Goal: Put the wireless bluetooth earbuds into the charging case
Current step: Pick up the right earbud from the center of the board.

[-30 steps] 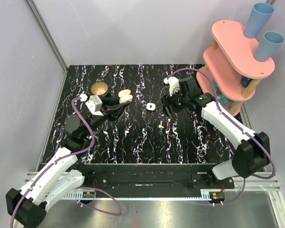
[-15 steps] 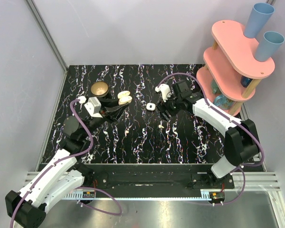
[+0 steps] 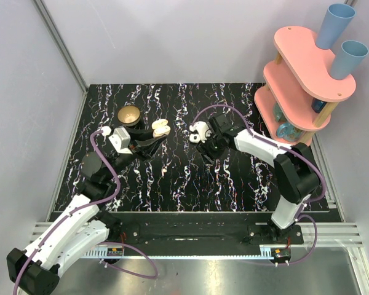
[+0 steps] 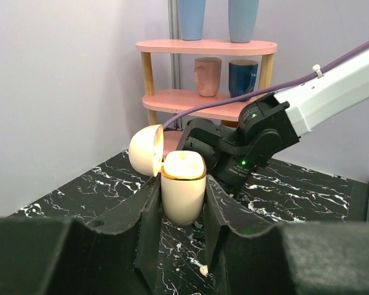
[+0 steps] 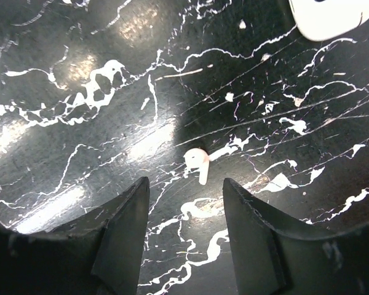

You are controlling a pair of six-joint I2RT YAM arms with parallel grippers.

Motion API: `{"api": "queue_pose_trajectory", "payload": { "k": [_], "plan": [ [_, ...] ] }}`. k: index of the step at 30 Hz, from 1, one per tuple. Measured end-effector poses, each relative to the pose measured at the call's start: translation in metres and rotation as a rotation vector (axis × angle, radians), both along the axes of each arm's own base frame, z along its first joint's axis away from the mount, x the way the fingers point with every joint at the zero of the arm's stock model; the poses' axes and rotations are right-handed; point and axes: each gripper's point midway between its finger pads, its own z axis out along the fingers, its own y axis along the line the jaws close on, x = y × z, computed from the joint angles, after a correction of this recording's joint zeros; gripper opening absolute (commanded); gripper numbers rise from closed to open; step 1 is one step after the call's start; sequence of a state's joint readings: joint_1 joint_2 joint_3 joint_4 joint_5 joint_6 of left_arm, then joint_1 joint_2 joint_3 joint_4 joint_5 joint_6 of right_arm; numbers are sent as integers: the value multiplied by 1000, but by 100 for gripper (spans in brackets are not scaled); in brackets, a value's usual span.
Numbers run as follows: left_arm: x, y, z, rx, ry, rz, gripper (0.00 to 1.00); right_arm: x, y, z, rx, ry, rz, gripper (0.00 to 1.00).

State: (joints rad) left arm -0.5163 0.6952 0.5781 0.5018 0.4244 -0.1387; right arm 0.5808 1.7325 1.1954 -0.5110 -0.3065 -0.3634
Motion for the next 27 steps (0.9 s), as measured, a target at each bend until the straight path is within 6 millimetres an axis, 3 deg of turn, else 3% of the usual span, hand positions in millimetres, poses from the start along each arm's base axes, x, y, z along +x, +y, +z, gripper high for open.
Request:
{"api": "queue_pose_trajectory", "payload": {
  "k": [9,27],
  "plan": [
    [0,1,-3,10,3,4,0,0,-5,-32,-68,49,-13,54],
    [0,1,-7,22,13,8,0,7,-1,-44,-79,46,-15,48]
  ]
}}
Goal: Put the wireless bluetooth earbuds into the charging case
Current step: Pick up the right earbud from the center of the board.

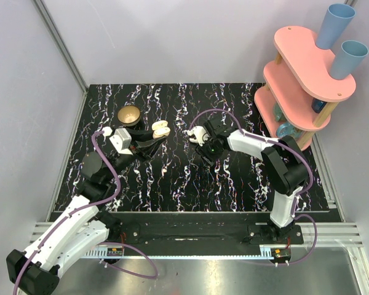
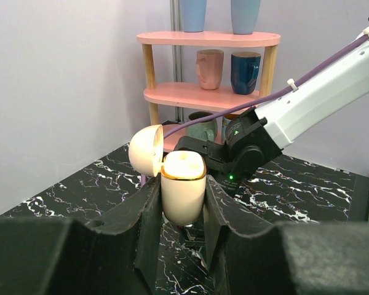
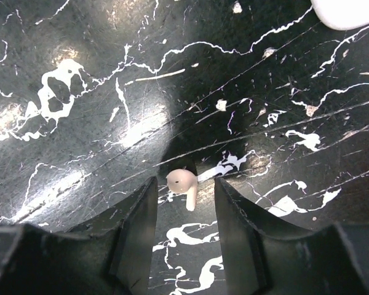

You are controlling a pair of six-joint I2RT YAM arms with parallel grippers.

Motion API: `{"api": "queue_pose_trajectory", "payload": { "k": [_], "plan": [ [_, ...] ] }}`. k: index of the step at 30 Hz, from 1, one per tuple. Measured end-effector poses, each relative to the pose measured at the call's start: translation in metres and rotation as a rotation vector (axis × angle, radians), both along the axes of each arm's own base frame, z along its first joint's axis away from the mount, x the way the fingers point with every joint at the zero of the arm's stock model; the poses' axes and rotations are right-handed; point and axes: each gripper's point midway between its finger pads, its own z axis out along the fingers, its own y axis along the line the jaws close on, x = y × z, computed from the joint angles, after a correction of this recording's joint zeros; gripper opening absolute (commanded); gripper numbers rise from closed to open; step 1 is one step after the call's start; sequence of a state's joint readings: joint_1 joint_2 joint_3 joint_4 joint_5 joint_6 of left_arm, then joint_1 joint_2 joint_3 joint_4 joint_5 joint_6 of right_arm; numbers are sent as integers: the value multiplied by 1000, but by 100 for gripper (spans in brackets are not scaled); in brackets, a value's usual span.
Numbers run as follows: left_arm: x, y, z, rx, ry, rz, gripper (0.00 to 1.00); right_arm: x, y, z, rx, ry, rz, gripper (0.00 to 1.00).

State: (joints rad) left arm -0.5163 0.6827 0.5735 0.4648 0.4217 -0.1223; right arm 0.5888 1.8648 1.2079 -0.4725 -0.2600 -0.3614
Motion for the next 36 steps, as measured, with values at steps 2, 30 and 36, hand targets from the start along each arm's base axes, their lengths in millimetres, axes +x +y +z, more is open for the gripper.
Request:
{"api": "queue_pose_trajectory", "payload": {
  "k": [2,30,36],
  "plan": [
    [0,0,0,0,0,0,0,0,-1,-4,-11,4,-3,47],
    [5,-3,-6,13,18,1,0,6,1,-6,-23,8,-9,34],
    [6,-3,-8,15,22,1,0,8,-1,-8,-42,8,-17,38]
  ]
}}
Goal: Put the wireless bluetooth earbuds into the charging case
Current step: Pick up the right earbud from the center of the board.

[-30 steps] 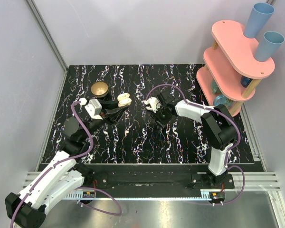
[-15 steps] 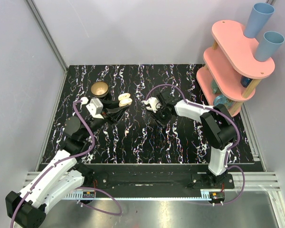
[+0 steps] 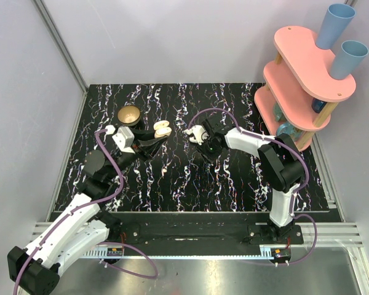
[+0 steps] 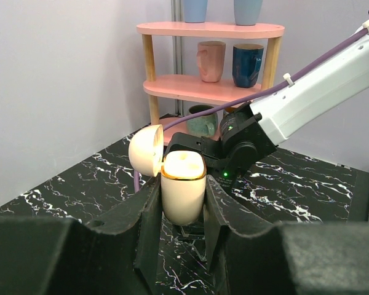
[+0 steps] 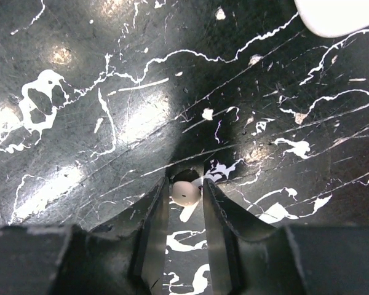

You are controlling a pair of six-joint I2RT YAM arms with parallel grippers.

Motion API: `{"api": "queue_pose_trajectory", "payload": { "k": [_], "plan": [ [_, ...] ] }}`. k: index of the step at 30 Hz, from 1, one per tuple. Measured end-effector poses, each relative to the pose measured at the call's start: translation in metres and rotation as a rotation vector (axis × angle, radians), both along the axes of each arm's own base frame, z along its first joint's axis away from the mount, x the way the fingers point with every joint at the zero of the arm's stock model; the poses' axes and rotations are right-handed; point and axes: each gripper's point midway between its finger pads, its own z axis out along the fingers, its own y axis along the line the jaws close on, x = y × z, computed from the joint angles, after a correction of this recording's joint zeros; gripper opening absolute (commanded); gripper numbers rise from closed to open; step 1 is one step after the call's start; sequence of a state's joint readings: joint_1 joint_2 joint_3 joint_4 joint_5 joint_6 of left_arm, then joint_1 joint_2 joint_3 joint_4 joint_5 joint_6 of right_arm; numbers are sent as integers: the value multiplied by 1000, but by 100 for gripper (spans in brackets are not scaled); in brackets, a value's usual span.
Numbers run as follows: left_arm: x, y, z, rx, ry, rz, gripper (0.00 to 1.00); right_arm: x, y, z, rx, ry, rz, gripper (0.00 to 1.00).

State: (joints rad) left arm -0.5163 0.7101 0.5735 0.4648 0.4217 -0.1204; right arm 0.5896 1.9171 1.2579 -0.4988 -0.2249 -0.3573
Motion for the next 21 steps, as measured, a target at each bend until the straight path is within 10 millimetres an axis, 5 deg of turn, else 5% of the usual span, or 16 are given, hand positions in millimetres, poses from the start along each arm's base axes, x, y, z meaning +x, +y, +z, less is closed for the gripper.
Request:
{"api": "queue_pose_trajectory", "payload": {
  "k": [21],
  "plan": [
    [0,0,0,-1,-1,0,0,2,-3,-1,-32,-3,-16,41]
  ]
}}
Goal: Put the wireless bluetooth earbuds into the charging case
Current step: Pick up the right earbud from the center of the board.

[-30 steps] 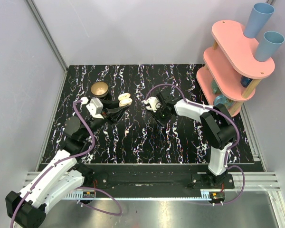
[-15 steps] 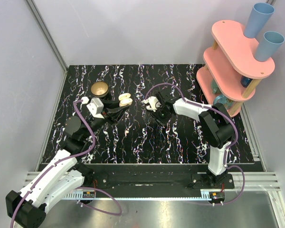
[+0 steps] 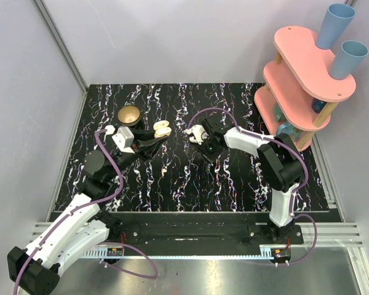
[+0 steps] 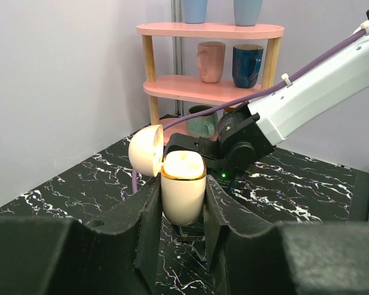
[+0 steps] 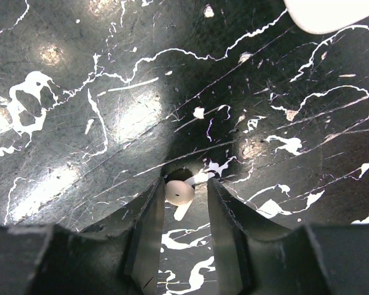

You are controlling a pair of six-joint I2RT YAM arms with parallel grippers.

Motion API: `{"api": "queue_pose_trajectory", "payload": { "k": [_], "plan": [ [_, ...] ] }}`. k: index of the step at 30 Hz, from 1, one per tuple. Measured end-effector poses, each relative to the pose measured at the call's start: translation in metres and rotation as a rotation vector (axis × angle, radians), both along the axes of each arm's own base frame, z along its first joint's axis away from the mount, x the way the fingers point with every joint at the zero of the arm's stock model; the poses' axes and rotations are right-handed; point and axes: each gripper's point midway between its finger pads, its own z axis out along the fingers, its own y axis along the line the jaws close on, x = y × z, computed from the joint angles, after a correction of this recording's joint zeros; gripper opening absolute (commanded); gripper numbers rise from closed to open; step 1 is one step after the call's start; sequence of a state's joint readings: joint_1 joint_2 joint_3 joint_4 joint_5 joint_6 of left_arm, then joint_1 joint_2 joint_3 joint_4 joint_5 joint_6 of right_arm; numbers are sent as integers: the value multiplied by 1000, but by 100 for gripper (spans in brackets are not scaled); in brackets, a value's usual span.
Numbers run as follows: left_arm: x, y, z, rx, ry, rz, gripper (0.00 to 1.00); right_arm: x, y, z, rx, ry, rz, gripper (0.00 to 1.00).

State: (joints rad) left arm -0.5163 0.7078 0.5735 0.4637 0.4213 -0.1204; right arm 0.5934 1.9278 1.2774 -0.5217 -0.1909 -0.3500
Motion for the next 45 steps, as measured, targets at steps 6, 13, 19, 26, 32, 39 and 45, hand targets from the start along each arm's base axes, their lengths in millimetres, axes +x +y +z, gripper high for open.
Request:
{"api": "queue_pose_trajectory", "payload": {
  "k": [6,13,19,26,32,39,45],
  "plan": [
    [-1,0,1,-1,-2,0,0,0,-1,0,-9,-1,-5,44],
    [-1,1,1,-2,-4,0,0,-2,-5,0,-29,8,-12,43],
    [-1,1,2,-3,-4,0,0,-2,-5,-1,-34,12,-13,43],
    [-2,2,2,-4,-4,4,0,0,-2,0,-33,17,-22,42],
    [-2,2,2,-4,-4,4,0,0,-2,-1,-32,20,-29,42],
    [-2,2,2,-4,-4,4,0,-1,-3,0,-33,24,-32,37],
    [-2,2,2,-3,-3,3,0,-1,-3,0,-33,30,-40,25]
  ]
}}
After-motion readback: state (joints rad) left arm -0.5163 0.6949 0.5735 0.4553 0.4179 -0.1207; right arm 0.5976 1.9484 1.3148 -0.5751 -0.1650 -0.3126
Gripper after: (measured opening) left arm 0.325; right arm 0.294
